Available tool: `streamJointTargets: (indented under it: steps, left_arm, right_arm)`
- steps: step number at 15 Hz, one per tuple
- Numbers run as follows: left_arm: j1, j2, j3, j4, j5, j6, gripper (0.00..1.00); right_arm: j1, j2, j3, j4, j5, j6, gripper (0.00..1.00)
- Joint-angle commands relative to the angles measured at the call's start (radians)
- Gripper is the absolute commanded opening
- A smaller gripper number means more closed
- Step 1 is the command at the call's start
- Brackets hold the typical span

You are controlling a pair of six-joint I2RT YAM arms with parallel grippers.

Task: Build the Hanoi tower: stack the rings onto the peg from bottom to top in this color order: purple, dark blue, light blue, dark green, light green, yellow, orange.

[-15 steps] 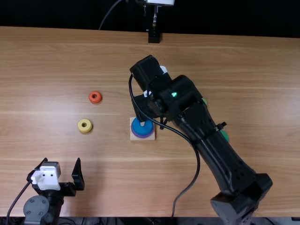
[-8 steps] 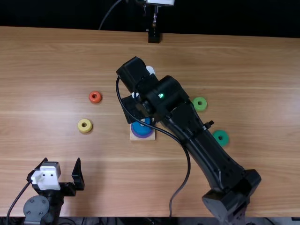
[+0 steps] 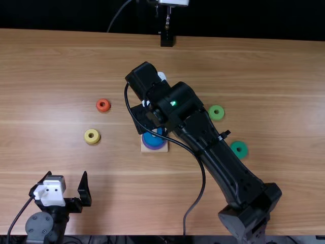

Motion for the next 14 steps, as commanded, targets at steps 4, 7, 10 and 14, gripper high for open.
streamJointTargets:
  steps: [4, 7, 10, 14]
  left_arm:
    - [-0.004, -0.012, -0.111, -0.076, 0.010, 0.002, 1.00]
    - [-0.004, -0.012, -0.111, -0.076, 0.010, 0.004, 1.00]
    - [-0.004, -0.012, -0.111, -0.076, 0.010, 0.002, 1.00]
    - [-0.004, -0.012, -0.111, -0.076, 0.010, 0.002, 1.00]
  right_arm:
    - [0.001, 0.012, 0.010, -0.001, 0.006, -0.016, 0.00]
    - [0.000, 0.012, 0.004, -0.001, 0.006, -0.018, 0.00]
    - [-0.003, 0.012, -0.001, -0.001, 0.006, -0.029, 0.00]
    - [-0.016, 0.009, -0.041, -0.001, 0.006, -0.031, 0.00]
